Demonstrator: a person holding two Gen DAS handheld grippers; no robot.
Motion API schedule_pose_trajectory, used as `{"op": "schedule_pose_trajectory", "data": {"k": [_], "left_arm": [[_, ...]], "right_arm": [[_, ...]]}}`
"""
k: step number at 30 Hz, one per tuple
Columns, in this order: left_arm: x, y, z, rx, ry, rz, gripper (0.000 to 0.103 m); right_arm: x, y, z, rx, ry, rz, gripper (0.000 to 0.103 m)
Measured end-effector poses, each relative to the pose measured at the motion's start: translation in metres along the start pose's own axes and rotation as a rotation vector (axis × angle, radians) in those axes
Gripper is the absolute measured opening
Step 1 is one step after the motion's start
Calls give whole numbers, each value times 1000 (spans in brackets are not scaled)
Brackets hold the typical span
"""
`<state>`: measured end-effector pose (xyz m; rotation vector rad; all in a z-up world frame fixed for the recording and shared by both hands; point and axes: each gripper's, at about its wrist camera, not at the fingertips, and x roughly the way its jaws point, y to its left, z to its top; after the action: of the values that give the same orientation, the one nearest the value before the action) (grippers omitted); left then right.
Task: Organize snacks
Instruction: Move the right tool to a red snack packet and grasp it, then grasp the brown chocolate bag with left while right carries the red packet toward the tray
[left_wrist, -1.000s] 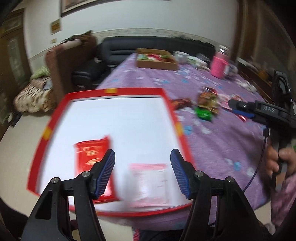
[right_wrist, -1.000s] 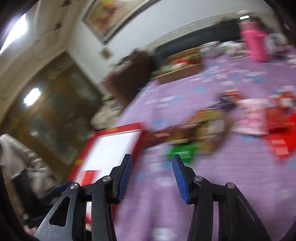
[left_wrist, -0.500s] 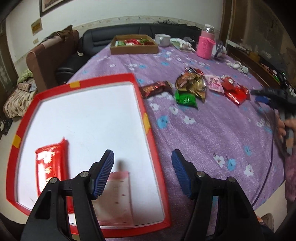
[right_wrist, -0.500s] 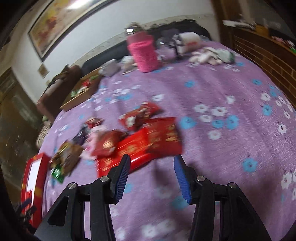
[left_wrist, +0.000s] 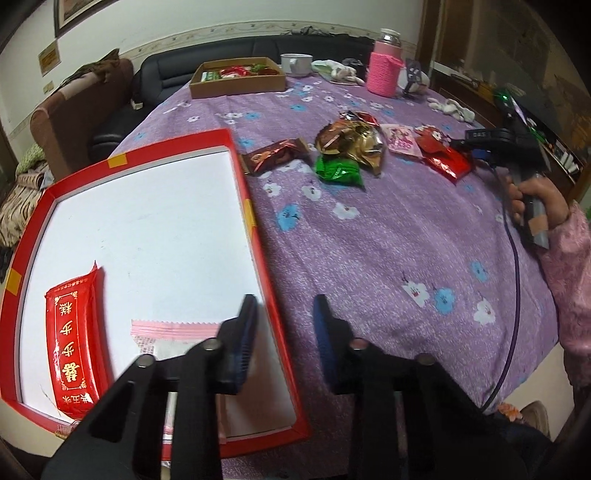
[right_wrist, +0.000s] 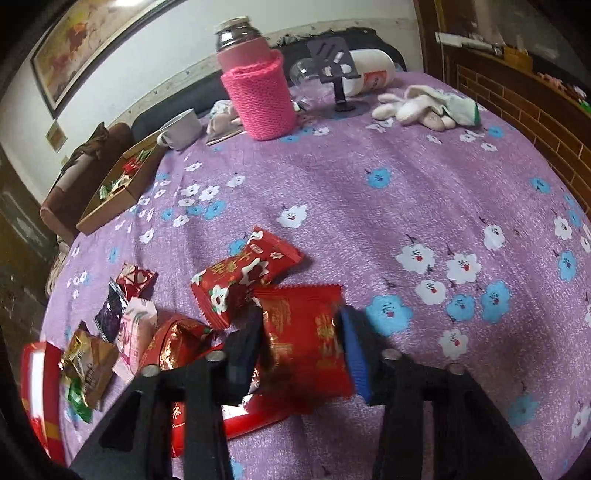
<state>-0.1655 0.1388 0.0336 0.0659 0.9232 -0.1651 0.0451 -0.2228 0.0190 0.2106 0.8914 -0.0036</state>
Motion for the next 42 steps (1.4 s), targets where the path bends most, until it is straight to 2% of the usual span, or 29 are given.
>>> {"op": "schedule_pose_trajectory", "data": {"k": [4,7,11,14,20,22,24,26,27,29,30,31,33,36,40,42], "left_arm": [[-1,-4,-2,7,0,17,23],[-3,-6,-4,0,-1,25,23],[-5,-12,-9,17,-1,45,23],[-8,-14,-12,20,9,43,23],[-16,-15,-22,31,23,23,22],[-20,-11,-21,2,31,3,22],[-31,-13,-12,6,-14,8,22],[-45,-22,6,55,-93,48,23],[-47,-26,15,76,-113,55,27],[-48,-35,42,106,-168,70,47],[-43,-39,57,107,-184,70,71],[-34,-44,71,108,-192,66,84],[-9,-52,98,112,-178,60,84],[42,-60,134,98,-86,11,84],[103,-64,159,93,5,92,84],[117,-65,165,92,-3,90,84]], "right_arm": [[-3,-1,-4,1,-32,32,38],[-8,-6,-6,7,-68,125,37],[-28,-8,-3,38,-163,245,37],[-36,-6,-4,29,-198,258,37],[-38,-4,-3,29,-197,272,37],[-39,-2,-3,23,-198,278,37],[-39,-1,-3,21,-199,283,37],[-38,-1,-2,23,-192,287,37],[-38,-1,-2,26,-192,287,37],[-38,-3,-1,35,-194,301,37],[-39,-3,-1,38,-196,304,37],[-39,-4,-1,41,-198,306,37],[-38,-5,0,44,-193,311,37],[-37,-6,0,49,-188,309,37],[-34,-8,1,63,-179,311,37],[-33,-10,3,69,-179,311,37]]}}
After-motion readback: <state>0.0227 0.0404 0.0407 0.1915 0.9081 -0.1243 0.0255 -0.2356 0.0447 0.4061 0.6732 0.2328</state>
